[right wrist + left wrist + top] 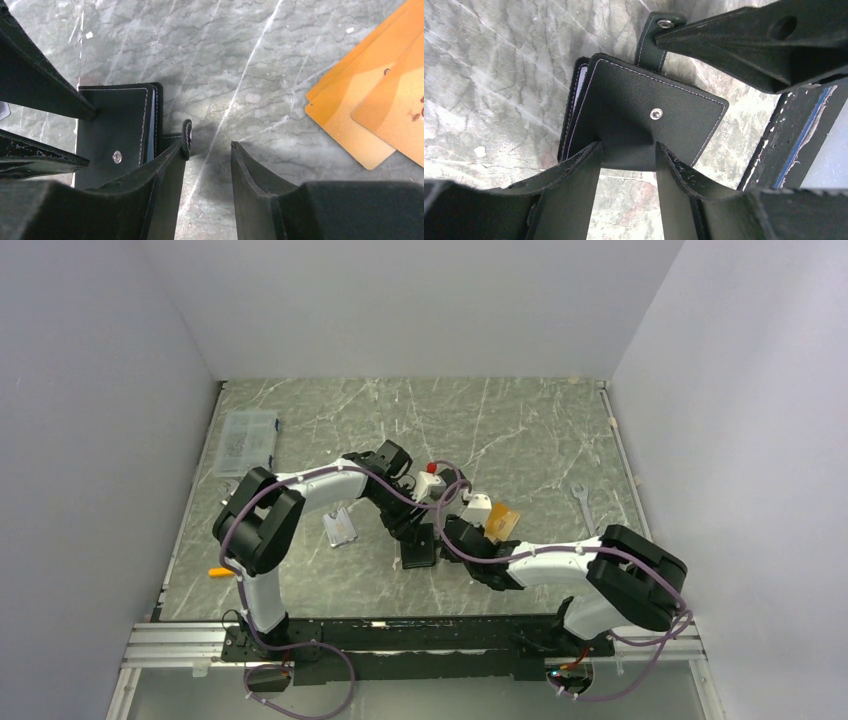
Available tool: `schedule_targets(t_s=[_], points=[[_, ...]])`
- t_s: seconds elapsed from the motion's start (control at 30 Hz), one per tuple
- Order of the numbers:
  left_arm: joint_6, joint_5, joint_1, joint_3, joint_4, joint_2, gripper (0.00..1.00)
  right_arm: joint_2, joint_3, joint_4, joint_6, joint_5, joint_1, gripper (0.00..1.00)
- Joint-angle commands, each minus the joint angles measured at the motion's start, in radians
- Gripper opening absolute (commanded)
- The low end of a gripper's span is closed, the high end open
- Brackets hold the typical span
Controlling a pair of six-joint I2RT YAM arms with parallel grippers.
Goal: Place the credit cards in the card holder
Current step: Close the arm.
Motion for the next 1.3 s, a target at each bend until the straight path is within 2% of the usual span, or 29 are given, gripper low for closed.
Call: schedule_targets(t_s=[0.0,0.17,0.23,0.27,0.3,0.33,0.53,0.63,0.67,0.7,0.8,0.87,0.93,0.97,1.0,1.03,1.1,1.13,1.17,1.2,1.27], points=[[0.032,-0.120,-0.002,-0.019,-0.031,-0.003,0.52,-0.055,-0.027,-0.010,0.056,0.044,-0.002,0.39],[0.035,-0.218,-0.001,0.023,-0.048,-0.083,0.55,-0.113,-0.059,-0.006,0.063,-0.012,-0.030,0.40],[0.025,-0.291,-0.001,0.066,-0.086,-0.122,0.57,-0.136,-0.068,-0.011,0.069,-0.045,-0.054,0.52],[0.033,-0.338,0.001,0.091,-0.100,-0.147,0.70,-0.156,-0.077,-0.006,0.062,-0.065,-0.065,0.60],[0.047,-0.375,0.002,0.106,-0.110,-0.187,0.96,-0.172,-0.079,-0.013,0.060,-0.073,-0.072,0.63],[0.064,-0.412,0.003,0.115,-0.118,-0.220,0.99,-0.185,-0.078,-0.022,0.057,-0.084,-0.080,0.66],[0.201,-0.602,0.009,0.184,-0.166,-0.393,0.99,-0.277,-0.080,-0.024,0.020,-0.208,-0.147,0.72],[0.187,-0.742,0.045,0.225,-0.178,-0.439,1.00,-0.335,-0.086,-0.022,-0.001,-0.250,-0.164,0.76],[0.178,-0.739,0.080,0.250,-0.211,-0.433,1.00,-0.346,-0.082,-0.033,-0.003,-0.257,-0.170,0.77],[0.166,-0.676,0.139,0.288,-0.272,-0.412,0.99,-0.356,-0.079,-0.041,-0.008,-0.273,-0.178,0.78],[0.211,-0.456,0.274,0.440,-0.580,-0.280,0.75,-0.374,-0.065,-0.058,-0.031,-0.314,-0.200,0.80],[0.238,-0.356,0.314,0.467,-0.657,-0.234,0.70,-0.370,-0.051,-0.074,-0.045,-0.339,-0.218,0.82],[0.244,-0.326,0.312,0.429,-0.622,-0.268,0.68,-0.352,-0.042,-0.086,-0.035,-0.415,-0.261,0.88],[0.241,-0.336,0.302,0.395,-0.565,-0.313,0.64,-0.341,-0.045,-0.094,-0.008,-0.478,-0.302,0.94],[0.232,-0.375,0.287,0.350,-0.495,-0.365,0.51,-0.327,-0.058,-0.094,0.028,-0.554,-0.350,0.99],[0.225,-0.430,0.268,0.304,-0.414,-0.416,0.42,-0.312,-0.085,-0.068,0.066,-0.668,-0.414,1.00],[0.212,-0.521,0.266,0.230,-0.317,-0.481,0.42,-0.287,-0.118,-0.043,0.115,-0.841,-0.511,1.00],[0.185,-0.572,0.282,0.204,-0.289,-0.480,0.41,-0.296,-0.109,-0.085,0.105,-0.860,-0.526,1.00],[0.192,-0.543,0.301,0.206,-0.320,-0.455,0.36,-0.325,-0.089,-0.140,0.082,-0.846,-0.521,1.00],[0.204,-0.492,0.314,0.223,-0.383,-0.421,0.25,-0.365,-0.076,-0.198,0.063,-0.822,-0.510,1.00],[0.214,-0.394,0.317,0.269,-0.497,-0.347,0.16,-0.448,-0.065,-0.264,0.048,-0.782,-0.488,1.00]])
